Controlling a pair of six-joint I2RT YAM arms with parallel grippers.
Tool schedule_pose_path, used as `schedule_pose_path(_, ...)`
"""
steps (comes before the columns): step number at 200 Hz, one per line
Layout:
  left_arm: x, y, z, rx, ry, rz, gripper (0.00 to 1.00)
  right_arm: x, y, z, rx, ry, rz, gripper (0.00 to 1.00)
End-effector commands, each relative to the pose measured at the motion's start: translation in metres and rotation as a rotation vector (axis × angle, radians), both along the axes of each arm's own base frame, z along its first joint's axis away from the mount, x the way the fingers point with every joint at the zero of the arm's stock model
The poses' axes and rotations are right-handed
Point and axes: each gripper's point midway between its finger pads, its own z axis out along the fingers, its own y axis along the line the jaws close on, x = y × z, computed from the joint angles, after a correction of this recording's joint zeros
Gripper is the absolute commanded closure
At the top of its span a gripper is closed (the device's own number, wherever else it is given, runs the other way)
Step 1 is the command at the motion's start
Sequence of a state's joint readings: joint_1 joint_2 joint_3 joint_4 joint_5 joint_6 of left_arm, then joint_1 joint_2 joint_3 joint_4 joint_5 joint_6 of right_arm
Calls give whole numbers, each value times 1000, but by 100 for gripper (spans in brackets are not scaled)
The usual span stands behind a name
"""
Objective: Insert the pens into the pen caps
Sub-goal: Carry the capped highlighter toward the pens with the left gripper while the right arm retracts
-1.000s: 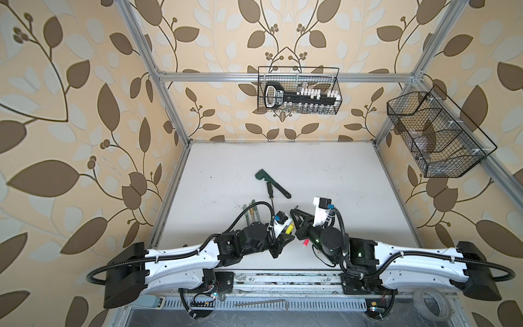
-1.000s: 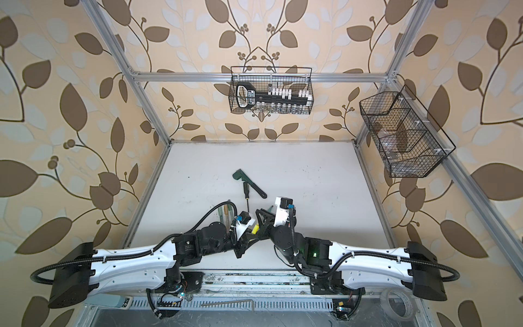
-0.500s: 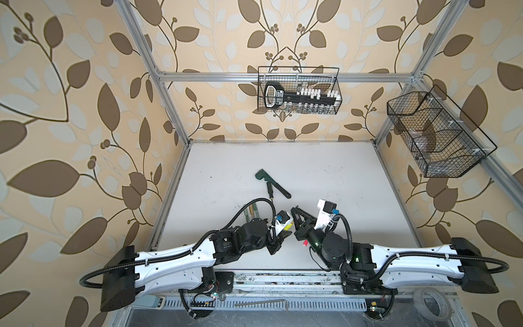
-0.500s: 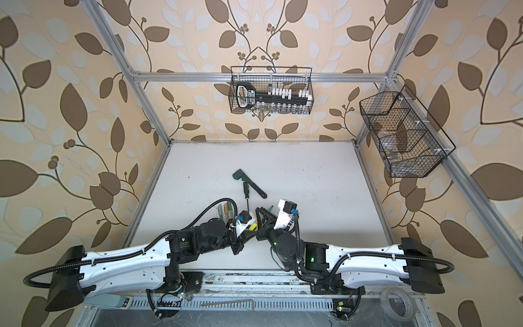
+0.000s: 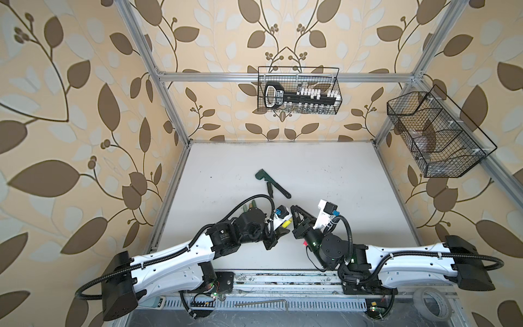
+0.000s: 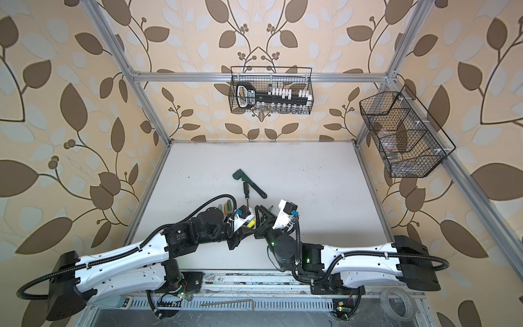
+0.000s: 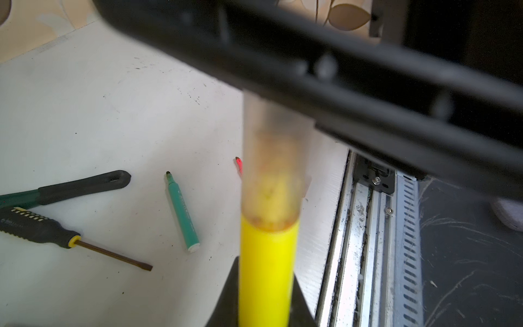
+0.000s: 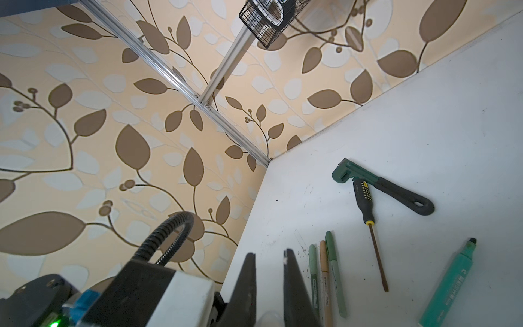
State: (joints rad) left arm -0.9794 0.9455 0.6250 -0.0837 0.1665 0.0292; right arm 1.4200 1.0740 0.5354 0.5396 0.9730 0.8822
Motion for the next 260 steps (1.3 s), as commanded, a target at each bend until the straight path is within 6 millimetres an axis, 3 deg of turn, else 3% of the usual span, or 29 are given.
schedule_pose_path(1, 92, 59, 207, -646, -304, 521, 100, -69, 47, -70, -235, 89, 396, 100)
schedule_pose_path(33, 92, 56, 186, -568, -261, 514, 100, -49, 15, -56, -257, 122, 263, 100)
schedule_pose_path(38, 92, 57, 178, -545, -240, 520, 100, -45, 7, -52, -260, 119, 239, 96)
schedule_pose_path(80, 88, 60, 63, -382, 22, 591, 100, -1, -60, -22, -294, 88, 46, 50)
schedule_pose_path(107, 87, 80, -5, -222, 201, 748, 100, 26, -101, -20, -294, 99, -72, 41)
schedule_pose_path(132, 80, 92, -44, -145, 358, 861, 100, 51, -138, -22, -333, 96, -196, 35)
schedule_pose_path(154, 76, 105, -68, -126, 481, 1011, 100, 74, -184, -37, -417, 139, -365, 31)
schedule_pose_path(171, 76, 106, -81, -124, 548, 1076, 100, 86, -228, -63, -482, 223, -512, 30)
schedule_pose_path(193, 77, 99, -97, -106, 610, 1103, 100, 87, -278, -106, -552, 354, -661, 31)
schedule_pose_path(213, 81, 93, -107, -53, 643, 1136, 100, 80, -312, -129, -575, 433, -794, 28)
schedule_pose_path(256, 101, 70, -121, 28, 662, 1157, 100, 100, -301, -139, -568, 438, -684, 27)
schedule_pose_path(260, 102, 70, -131, 59, 665, 1167, 100, 100, -300, -139, -569, 438, -680, 27)
